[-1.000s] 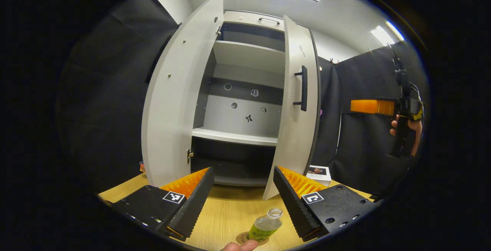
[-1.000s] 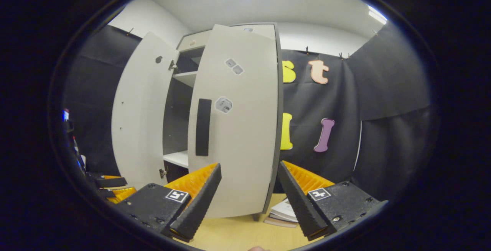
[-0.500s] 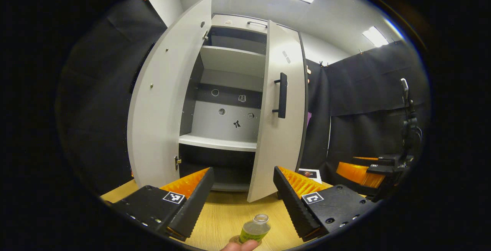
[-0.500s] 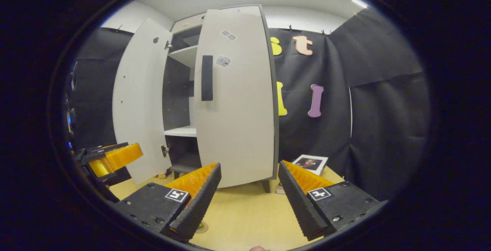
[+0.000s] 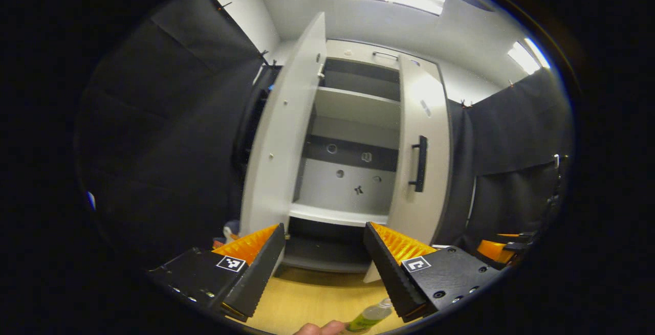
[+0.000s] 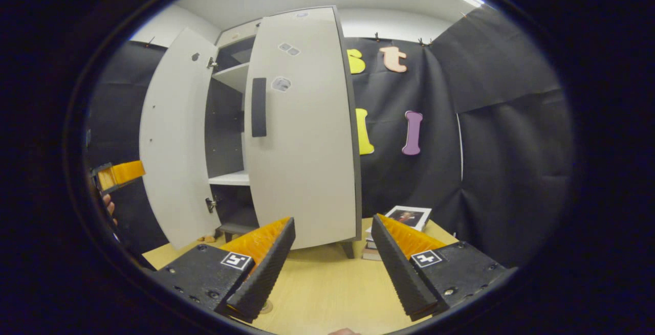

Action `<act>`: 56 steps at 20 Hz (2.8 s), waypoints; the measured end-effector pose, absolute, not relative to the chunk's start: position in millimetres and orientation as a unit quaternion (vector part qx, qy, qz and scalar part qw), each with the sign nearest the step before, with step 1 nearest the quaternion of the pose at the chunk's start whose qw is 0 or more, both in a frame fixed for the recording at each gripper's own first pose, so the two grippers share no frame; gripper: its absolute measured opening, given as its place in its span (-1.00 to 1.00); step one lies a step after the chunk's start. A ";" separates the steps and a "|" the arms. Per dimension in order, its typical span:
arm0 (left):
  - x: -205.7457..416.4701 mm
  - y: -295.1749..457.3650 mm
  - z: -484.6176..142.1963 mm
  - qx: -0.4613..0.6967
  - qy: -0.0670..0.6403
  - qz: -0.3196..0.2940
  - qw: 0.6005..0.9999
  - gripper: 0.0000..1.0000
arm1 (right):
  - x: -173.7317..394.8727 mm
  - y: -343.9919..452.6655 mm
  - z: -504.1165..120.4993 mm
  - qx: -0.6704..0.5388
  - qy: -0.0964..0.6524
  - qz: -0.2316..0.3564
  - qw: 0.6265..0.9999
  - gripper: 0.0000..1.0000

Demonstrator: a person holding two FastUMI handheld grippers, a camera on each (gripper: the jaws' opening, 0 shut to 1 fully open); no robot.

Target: Grasp the bottle in the cabinet with the left hand and place it on the coaster, then close the right door with the right hand and the left door with the left hand.

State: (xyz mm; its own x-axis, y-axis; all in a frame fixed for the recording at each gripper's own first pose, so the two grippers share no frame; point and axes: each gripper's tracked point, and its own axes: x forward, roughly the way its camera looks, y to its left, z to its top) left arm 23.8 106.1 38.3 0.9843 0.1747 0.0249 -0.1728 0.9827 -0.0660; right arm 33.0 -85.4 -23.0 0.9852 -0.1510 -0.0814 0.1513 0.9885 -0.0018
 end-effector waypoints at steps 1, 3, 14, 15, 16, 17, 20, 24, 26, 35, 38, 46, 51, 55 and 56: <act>24.1 132.6 46.9 -0.018 -0.022 0.115 0.993 0.89 | 33.7 -82.7 -17.6 0.002 0.036 -0.072 0.997 0.96; 22.8 178.4 62.0 0.007 -0.029 0.163 0.986 0.99 | 33.8 -80.6 -8.7 0.001 0.025 -0.070 0.997 0.96; 68.3 279.7 102.2 0.022 -0.053 0.242 0.969 0.89 | 21.4 -93.1 -1.9 -0.021 0.015 -0.081 0.996 0.96; 70.7 278.3 100.9 0.010 -0.055 0.241 0.969 0.89 | 20.6 -96.5 -1.6 -0.023 0.015 -0.086 0.996 0.96; 71.2 277.9 100.2 -0.005 -0.055 0.236 0.970 0.89 | 20.0 -99.6 -0.5 -0.025 0.016 -0.090 0.996 0.96; 71.2 277.1 100.2 -0.009 -0.053 0.230 0.972 0.99 | 21.0 -100.7 0.8 -0.027 0.016 -0.091 0.995 0.96; 80.1 262.3 101.4 0.014 -0.044 0.204 0.978 0.84 | 28.1 -95.3 7.3 -0.023 0.007 -0.083 0.996 0.96; 89.3 213.8 101.1 -0.003 -0.042 0.144 0.989 0.84 | 38.3 -83.6 10.3 -0.021 -0.001 -0.065 0.998 0.96; 96.4 190.1 99.4 -0.010 -0.041 0.115 0.992 0.84 | 37.7 -84.9 8.6 -0.027 0.003 -0.065 0.998 0.96; 119.2 133.4 88.9 -0.005 -0.035 0.025 0.999 0.99 | 18.9 -105.3 5.4 -0.029 0.013 -0.103 0.994 0.96; 113.8 128.0 88.7 0.001 -0.040 0.022 0.999 0.99 | 18.8 -102.3 7.4 -0.024 0.011 -0.101 0.995 0.96; 65.1 118.0 36.6 -0.038 -0.013 0.062 0.997 0.89 | 27.9 -84.6 8.5 -0.015 0.009 -0.074 0.997 0.97; 33.2 115.8 -19.9 -0.049 0.025 0.092 0.994 0.90 | 33.9 -73.7 11.8 -0.016 0.011 -0.055 0.998 0.96; 17.1 119.1 -35.8 -0.045 0.013 0.118 0.992 0.90 | 37.3 -71.7 8.8 -0.019 0.009 -0.058 0.998 0.96; 16.0 115.3 -39.1 -0.044 0.015 0.117 0.992 0.89 | 39.0 -68.0 6.9 -0.015 0.012 -0.054 0.998 0.96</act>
State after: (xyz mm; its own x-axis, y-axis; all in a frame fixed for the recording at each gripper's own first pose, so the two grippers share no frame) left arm 16.0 115.3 -39.1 0.9724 0.2300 -0.0396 -0.2326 0.9690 -0.0829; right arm 39.0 -68.0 6.9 0.9939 -0.1083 -0.0223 0.1076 0.9937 -0.0306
